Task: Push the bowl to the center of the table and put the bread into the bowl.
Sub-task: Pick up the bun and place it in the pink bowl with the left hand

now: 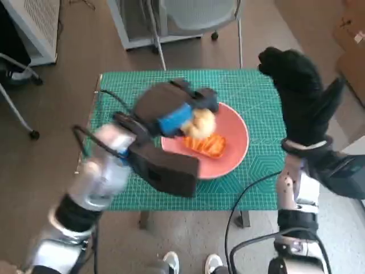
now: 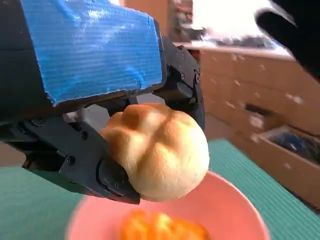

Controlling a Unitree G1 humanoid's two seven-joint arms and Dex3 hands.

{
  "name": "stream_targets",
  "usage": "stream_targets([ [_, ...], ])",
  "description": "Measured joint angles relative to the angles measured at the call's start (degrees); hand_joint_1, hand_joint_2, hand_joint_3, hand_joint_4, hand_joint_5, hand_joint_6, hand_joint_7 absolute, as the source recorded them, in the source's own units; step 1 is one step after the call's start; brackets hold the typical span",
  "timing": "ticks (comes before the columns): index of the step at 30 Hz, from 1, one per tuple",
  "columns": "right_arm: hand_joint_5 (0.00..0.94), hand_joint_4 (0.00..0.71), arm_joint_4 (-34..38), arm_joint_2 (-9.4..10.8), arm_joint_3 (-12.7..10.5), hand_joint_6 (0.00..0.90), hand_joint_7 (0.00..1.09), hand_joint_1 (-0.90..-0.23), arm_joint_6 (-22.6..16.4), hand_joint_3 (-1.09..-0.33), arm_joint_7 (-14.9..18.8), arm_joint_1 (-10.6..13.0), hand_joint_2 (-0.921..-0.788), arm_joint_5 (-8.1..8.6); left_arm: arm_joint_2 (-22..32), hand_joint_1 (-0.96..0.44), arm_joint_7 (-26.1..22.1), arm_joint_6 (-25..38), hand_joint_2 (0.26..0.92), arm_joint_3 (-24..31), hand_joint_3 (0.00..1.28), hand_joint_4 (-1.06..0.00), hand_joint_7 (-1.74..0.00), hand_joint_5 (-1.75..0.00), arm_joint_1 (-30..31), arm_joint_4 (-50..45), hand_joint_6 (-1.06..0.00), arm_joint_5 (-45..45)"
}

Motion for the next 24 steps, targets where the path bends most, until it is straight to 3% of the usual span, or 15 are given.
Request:
stream_targets([
  [8,0.001,0.344,-1.07,-0.39,-0.38,0.391,0.0,-0.595,0.59,-0.638,-0.32,1.15,-0.921,0.05,-2.27,0.0,0.51,-1.69,0.918,-1.1,0.01,-0.82,-1.15,-1.04,-0.29,7.1,-0.63,0.16],
  [13,0.002,0.346,-2.17,-0.39,-0.37,0.393,0.0,-0.593,1.16,-0.64,-0.89,1.41,-0.921,-0.02,-3.24,0.0,0.63,-1.84,0.92,-1.58,0.07,-0.76,-1.15,-1.17,-0.46,10.5,-0.56,0.26],
  [14,0.002,0.346,-2.41,-0.39,-0.35,0.394,0.01,-0.592,1.24,-0.641,-1.03,1.47,-0.921,-0.11,-3.37,-0.01,0.63,-1.79,0.887,-1.58,0.07,-0.65,-0.95,-0.93,-0.47,10.97,-0.5,0.26],
  [17,0.001,0.345,-3.16,-0.39,-0.29,0.394,0.01,-0.591,1.71,-0.642,-1.65,1.78,-0.921,-0.36,-3.96,-0.03,0.6,-1.25,0.865,-1.54,0.03,-0.64,-0.51,-0.42,-0.48,11.88,-0.54,0.13],
  [20,0.001,0.345,-3.89,-0.38,-0.22,0.394,0.01,-0.589,2.08,-0.642,-2.14,2.14,-0.921,-0.45,-4.48,-0.14,0.46,-0.76,0.826,-1.35,0.02,-0.37,-0.25,-0.14,-0.46,12.22,-0.41,-0.28],
  [24,0.001,0.346,-4.46,-0.39,-0.11,0.394,0.0,-0.588,2.54,-0.642,-2.57,2.48,-0.921,-0.55,-4.84,-0.26,0.39,-0.75,0.814,-0.52,0.02,-0.21,-0.12,-0.04,-0.37,12.21,-0.32,-1.93],
])
